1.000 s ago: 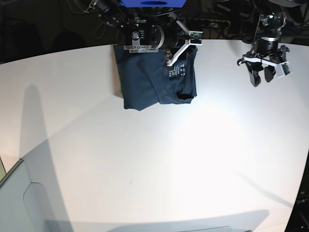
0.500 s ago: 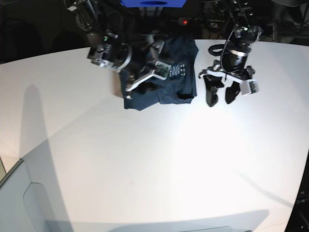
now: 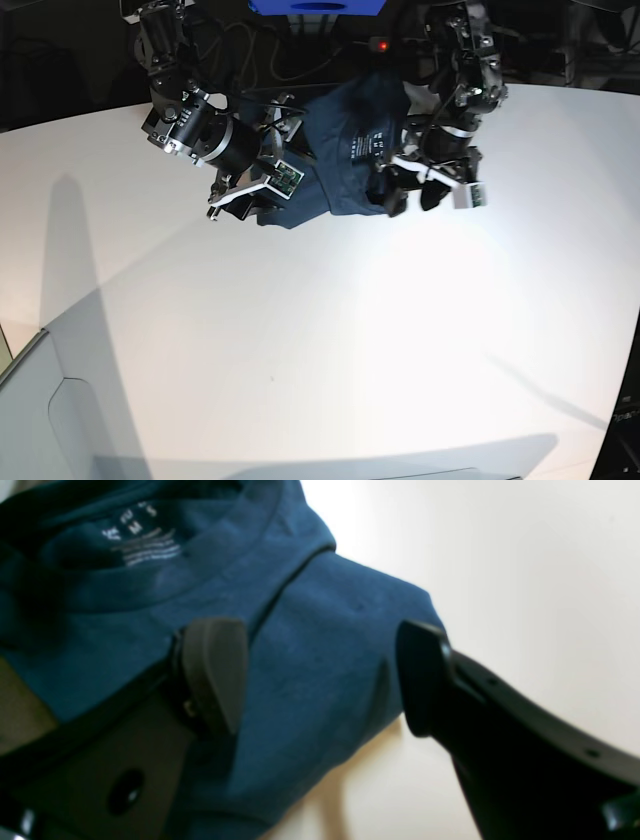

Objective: Fold the T-shirt properly
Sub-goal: 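Grasp the bundle's sides with both grippers and lift it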

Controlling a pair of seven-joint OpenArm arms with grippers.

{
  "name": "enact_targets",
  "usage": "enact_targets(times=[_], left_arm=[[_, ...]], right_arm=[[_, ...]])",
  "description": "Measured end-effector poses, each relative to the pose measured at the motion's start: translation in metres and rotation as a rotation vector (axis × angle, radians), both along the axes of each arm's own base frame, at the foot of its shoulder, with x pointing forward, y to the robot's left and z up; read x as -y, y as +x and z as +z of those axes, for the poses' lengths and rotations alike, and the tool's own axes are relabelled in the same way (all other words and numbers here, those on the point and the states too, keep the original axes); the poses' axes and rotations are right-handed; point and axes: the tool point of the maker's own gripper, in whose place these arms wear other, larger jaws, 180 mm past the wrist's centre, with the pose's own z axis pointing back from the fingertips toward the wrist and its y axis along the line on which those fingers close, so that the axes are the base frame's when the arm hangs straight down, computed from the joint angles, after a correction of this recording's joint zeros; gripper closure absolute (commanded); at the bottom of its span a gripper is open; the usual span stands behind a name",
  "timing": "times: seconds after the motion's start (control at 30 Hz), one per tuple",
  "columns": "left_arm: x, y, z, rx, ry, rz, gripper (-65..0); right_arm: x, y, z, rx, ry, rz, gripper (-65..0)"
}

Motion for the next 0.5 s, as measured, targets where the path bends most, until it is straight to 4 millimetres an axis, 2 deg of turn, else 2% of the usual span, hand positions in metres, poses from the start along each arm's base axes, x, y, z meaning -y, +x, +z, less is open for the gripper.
enact_targets(times=[0.1,0.23,0.5], left_arm=[[0.0081,0.001,-0.0035,-0.009,-0.016,-0.016,-36.7],[0.0069,0.0063,-0.0022,0.001,-0.014,-0.011,-36.7],[0.0073,0.0048,-0.0094,-0.017,-0.018,-0.01,-35.1]], right_arm=[[-0.0001,0.0002,0.0,0.0,0.0,0.0,-44.5],[0.0001,0.0,-0.0005,-0.001,-0.001,0.0,-44.5],[0.0002,-0.0001,-0.0011,-0.003,-0.002,-0.001,-44.5]])
